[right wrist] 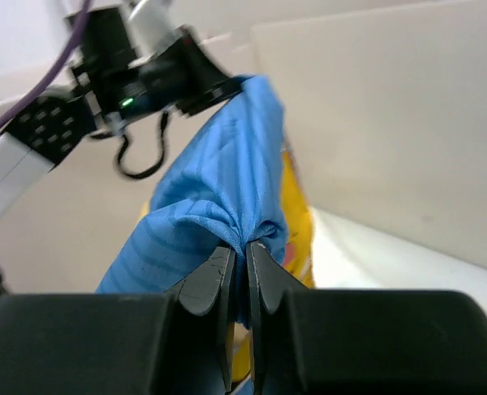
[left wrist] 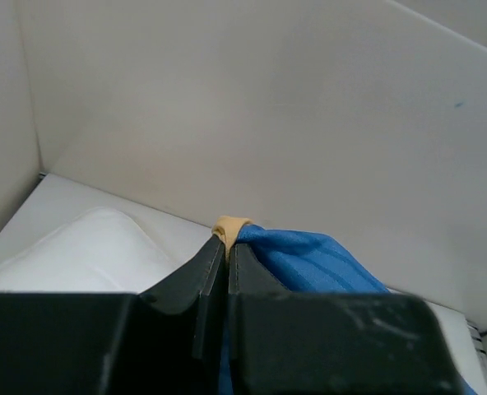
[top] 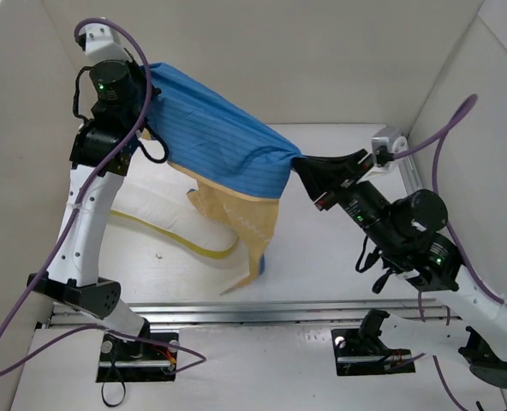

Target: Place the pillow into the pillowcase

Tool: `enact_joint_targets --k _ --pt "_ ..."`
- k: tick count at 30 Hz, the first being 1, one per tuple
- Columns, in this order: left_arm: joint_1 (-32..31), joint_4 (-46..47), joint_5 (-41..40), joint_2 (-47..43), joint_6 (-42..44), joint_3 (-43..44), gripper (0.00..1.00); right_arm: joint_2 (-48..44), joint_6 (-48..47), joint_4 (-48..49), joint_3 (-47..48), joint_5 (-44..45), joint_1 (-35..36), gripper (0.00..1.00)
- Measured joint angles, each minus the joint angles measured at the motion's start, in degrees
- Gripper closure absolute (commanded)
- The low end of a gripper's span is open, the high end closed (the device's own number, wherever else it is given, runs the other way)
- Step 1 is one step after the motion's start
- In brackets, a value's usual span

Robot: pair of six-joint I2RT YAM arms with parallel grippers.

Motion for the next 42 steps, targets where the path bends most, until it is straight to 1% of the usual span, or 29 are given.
enact_joint_targets --k 3,9,13,17,19,22,25,27,28,30,32,33,35,38,40,42 --pt "1.07 -1.42 5.07 -2.08 -2.86 -0.02 1.0 -2.12 -1.16 -0.28 0.63 3.37 -1.07 1.0" --pt "6.93 -3.54 15.28 -6.58 -9.03 -1.97 1.0 -1.51 -3.96 -2.62 2.32 4.33 -1.11 1.0" --pt "8.04 -3.04 21.86 -9.27 -10.43 -2.97 1.0 -2.47 -6.12 -3.89 4.63 4.44 -1.14 1.0" --pt "7.93 -2.36 28.68 -10.56 -10.58 -1.22 1.0 -4.68 -8.09 -4.35 7.54 3.13 -1.14 1.0" --pt "7.04 -1.55 30.34 -11.58 -10.47 -0.57 1.0 -5.75 -8.5 -4.35 8.04 1.75 -1.14 1.0" --pt "5.33 -0.61 30.03 -14.56 -9.68 -0.87 1.0 -7.96 -9.05 -4.55 8.07 -1.01 -1.14 1.0" --pt "4.07 1.95 29.16 -19.45 -8.81 -3.37 1.0 -9.51 -9.07 -4.57 8.04 -3.82 -1.14 1.0" --pt "3.21 3.67 30.01 -21.29 -8.96 -3.67 1.0 -10.32 -8.92 -4.61 8.02 -5.57 -1.2 1.0" --pt "2.49 4.42 30.93 -20.79 -9.14 -3.3 1.0 -10.86 -8.59 -4.59 7.78 -6.14 -1.2 1.0" --pt "-0.59 4.44 32.17 -19.39 -8.94 1.22 1.0 -12.15 -7.93 -4.74 7.04 -6.6 -1.25 1.0" --pt "-4.2 4.44 32.39 -14.71 -8.35 8.02 1.0 -14.12 -7.04 -4.85 5.33 -5.57 -1.29 1.0" --pt "-5.86 5.29 32.2 -12.0 -8.28 10.21 1.0 -15.13 -6.58 -5.33 4.42 -3.69 -1.31 1.0" --pt "-7.56 6.62 32.28 -8.76 -8.5 9.31 1.0 -16.26 -6.01 -7.23 3.58 1.57 -1.42 1.0" --pt "-9.53 8.76 33.35 -3.63 -9.53 3.3 1.0 -16.28 -4.96 -10.12 2.8 13.49 -1.42 1.0" --pt "-10.8 7.98 33.68 4.09 -10.05 5.42 1.0 -15.63 -3.96 -12.57 2.43 21.0 -1.42 1.0" --pt "-12.72 6.03 34.4 13.46 -10.16 9.79 1.0 -14.56 -3.17 -14.56 2.4 25.92 -1.42 1.0"
